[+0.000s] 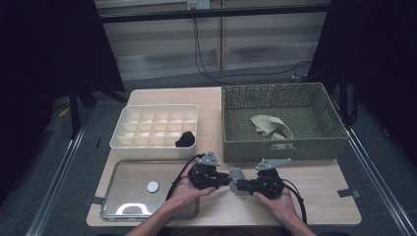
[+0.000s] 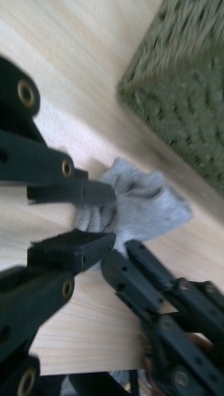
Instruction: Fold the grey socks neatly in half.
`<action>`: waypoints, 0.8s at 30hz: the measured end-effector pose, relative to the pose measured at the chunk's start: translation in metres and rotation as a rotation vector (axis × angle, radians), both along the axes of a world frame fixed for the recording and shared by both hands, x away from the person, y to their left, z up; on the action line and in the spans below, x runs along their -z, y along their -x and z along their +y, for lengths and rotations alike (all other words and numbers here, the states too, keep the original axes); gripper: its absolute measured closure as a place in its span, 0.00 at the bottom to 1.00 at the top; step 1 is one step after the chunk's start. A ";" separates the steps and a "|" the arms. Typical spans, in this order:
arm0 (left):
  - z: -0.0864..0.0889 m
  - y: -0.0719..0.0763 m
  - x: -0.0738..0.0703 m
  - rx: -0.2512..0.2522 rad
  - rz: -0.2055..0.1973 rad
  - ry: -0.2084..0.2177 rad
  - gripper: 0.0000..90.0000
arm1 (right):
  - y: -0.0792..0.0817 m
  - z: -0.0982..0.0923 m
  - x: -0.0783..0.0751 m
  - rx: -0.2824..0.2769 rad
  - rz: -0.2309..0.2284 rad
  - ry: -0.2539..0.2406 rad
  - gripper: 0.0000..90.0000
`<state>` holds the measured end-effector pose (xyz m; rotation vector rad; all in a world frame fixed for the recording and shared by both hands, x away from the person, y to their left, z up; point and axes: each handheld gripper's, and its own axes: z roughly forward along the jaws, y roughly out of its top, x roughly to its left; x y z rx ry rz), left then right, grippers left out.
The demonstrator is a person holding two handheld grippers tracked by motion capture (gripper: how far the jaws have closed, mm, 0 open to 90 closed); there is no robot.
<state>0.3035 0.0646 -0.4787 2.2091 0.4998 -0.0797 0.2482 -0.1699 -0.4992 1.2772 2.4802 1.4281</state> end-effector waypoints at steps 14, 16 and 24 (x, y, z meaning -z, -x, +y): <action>-0.019 -0.022 -0.006 -0.040 0.045 0.055 0.45 | 0.002 0.008 0.000 -0.025 -0.016 0.021 0.93; -0.020 -0.022 -0.002 -0.048 0.047 0.028 0.48 | 0.001 0.008 0.000 -0.026 -0.018 0.022 0.93; -0.015 -0.027 0.011 -0.031 0.075 -0.029 0.52 | 0.002 0.009 0.001 -0.018 -0.018 0.028 0.93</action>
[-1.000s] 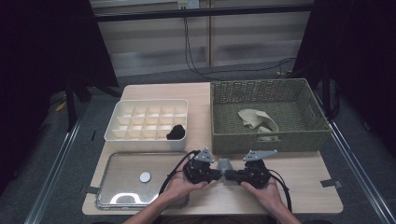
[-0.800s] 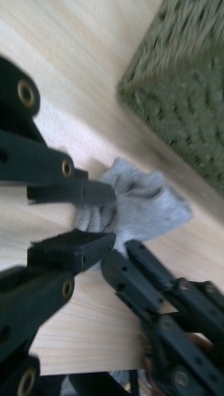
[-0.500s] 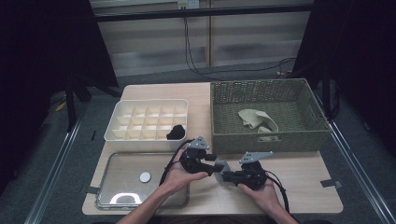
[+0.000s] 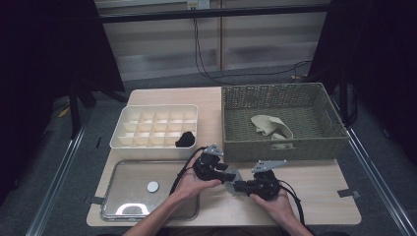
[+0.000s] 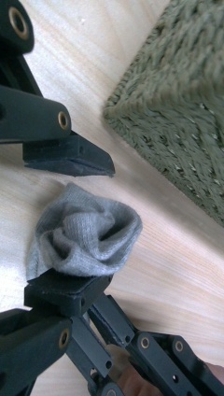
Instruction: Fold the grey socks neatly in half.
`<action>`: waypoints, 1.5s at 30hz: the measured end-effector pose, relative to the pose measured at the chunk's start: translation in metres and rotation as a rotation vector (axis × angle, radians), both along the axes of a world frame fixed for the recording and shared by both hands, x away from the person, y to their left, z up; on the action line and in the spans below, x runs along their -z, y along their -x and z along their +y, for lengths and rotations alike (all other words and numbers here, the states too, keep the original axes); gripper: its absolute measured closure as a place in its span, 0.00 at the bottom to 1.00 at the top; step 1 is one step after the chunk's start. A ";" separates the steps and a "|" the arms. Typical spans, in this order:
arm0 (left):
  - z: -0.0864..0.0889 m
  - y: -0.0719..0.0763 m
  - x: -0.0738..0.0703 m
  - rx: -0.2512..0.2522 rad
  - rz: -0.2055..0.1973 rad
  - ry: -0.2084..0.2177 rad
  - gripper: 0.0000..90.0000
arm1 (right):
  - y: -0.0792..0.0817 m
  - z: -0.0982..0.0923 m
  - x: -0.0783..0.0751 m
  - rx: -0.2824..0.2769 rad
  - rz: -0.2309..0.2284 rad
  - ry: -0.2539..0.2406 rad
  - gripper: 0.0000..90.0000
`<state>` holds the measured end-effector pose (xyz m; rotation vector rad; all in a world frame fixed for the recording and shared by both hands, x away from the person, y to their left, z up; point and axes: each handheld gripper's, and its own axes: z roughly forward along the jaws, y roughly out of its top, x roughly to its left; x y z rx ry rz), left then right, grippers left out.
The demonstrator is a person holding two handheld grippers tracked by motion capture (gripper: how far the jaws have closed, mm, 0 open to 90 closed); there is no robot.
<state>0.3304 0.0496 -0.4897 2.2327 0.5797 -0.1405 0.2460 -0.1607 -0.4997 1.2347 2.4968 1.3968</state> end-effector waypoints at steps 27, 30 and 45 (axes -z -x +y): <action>0.012 -0.005 0.012 0.115 0.196 0.050 0.64 | 0.004 0.002 -0.001 -0.019 -0.038 0.048 0.92; 0.011 0.000 0.008 0.132 0.150 0.047 0.73 | 0.004 0.001 -0.001 -0.019 -0.032 0.041 0.91; 0.022 0.000 -0.007 0.072 0.090 0.045 0.78 | 0.002 -0.012 -0.004 0.006 -0.027 -0.012 0.76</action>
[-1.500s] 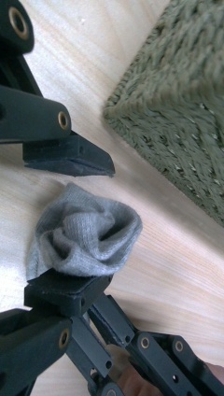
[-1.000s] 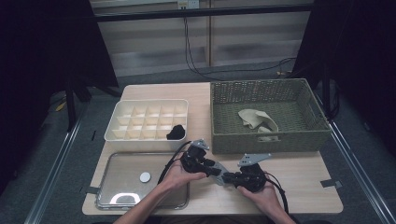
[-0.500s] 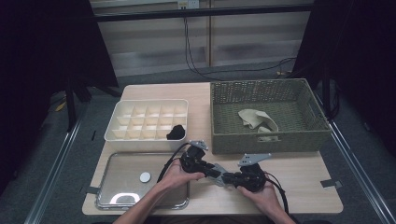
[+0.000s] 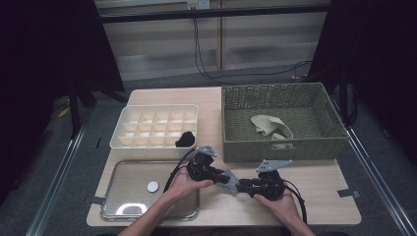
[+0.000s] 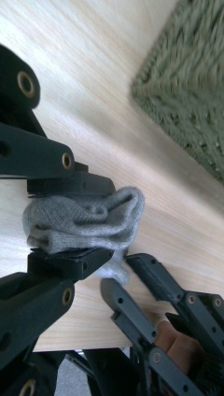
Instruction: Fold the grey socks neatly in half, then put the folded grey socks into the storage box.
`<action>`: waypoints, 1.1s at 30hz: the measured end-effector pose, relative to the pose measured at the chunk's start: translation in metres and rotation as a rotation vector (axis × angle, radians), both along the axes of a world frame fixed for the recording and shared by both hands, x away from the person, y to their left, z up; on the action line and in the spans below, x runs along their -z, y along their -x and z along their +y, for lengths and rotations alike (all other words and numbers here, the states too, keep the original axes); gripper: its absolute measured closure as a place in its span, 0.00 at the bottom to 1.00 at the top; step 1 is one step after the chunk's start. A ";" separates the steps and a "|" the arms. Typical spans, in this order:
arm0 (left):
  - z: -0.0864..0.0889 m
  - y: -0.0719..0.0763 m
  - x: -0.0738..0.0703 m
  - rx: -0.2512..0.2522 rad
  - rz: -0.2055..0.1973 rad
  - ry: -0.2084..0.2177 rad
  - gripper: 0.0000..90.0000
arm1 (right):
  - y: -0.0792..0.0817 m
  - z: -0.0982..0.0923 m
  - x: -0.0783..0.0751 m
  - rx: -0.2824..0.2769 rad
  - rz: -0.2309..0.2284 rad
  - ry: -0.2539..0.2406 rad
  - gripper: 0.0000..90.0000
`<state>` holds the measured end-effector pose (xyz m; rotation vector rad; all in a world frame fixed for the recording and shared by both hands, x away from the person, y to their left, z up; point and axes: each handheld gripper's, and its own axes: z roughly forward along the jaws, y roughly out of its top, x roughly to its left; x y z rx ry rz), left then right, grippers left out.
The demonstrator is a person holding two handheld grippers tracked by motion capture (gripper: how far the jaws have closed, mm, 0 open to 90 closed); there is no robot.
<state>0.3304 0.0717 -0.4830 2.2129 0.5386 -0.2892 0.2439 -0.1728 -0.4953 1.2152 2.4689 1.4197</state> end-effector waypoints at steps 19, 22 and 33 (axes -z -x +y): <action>0.019 0.006 -0.014 -0.025 -0.038 -0.029 0.77 | -0.005 -0.015 -0.010 0.104 -0.041 -0.038 0.32; 0.021 0.007 -0.016 -0.030 -0.043 -0.026 0.77 | -0.004 -0.016 -0.012 0.118 -0.049 -0.034 0.29; 0.034 0.008 -0.030 -0.033 -0.060 -0.017 0.76 | -0.006 -0.025 -0.014 0.154 -0.049 -0.038 0.20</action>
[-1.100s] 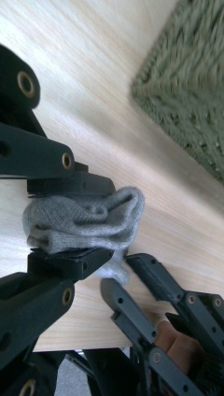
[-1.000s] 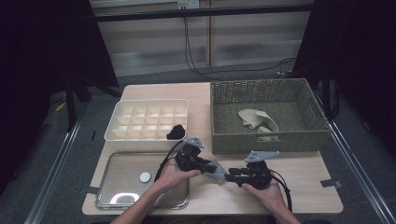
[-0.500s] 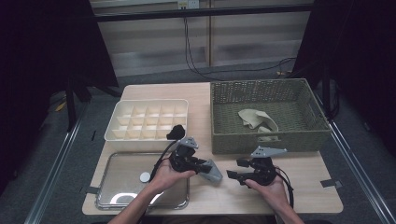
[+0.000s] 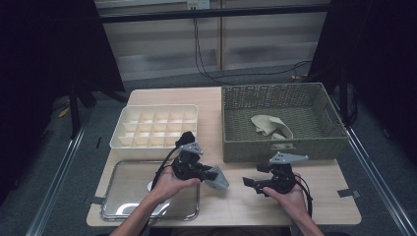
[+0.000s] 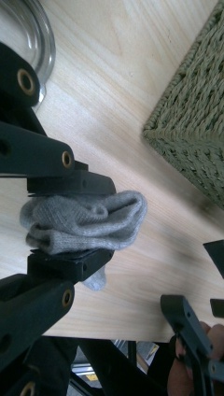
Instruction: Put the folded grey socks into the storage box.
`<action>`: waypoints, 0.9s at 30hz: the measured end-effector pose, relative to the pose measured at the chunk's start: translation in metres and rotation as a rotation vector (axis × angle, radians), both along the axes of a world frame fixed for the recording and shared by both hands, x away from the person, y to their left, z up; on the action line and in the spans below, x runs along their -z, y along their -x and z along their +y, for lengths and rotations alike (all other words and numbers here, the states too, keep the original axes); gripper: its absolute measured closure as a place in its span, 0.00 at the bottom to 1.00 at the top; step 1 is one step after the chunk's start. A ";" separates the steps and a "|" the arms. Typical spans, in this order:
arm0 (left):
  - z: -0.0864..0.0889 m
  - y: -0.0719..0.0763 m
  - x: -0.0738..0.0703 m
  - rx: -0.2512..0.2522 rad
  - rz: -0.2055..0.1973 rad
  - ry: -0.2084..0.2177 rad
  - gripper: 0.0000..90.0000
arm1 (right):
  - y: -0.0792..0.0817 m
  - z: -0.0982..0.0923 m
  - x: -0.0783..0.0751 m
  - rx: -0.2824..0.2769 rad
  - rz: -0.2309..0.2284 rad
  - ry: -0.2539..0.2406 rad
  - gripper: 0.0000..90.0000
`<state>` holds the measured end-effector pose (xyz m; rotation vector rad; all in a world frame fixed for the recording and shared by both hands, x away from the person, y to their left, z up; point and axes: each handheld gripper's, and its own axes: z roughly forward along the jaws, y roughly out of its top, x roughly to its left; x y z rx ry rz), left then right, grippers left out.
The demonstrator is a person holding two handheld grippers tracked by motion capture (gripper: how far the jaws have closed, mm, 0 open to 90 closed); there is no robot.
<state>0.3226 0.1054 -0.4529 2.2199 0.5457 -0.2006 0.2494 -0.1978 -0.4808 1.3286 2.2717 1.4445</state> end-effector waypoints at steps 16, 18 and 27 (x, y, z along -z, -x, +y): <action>0.013 -0.004 -0.015 -0.049 -0.012 -0.018 0.77 | 0.000 -0.007 0.000 0.016 0.005 -0.004 0.15; 0.015 -0.005 -0.019 -0.043 -0.015 -0.018 0.76 | 0.000 -0.007 0.000 0.016 0.006 -0.010 0.14; 0.031 -0.014 -0.041 -0.055 -0.049 -0.046 0.77 | 0.000 -0.005 0.000 -0.004 0.003 -0.006 0.14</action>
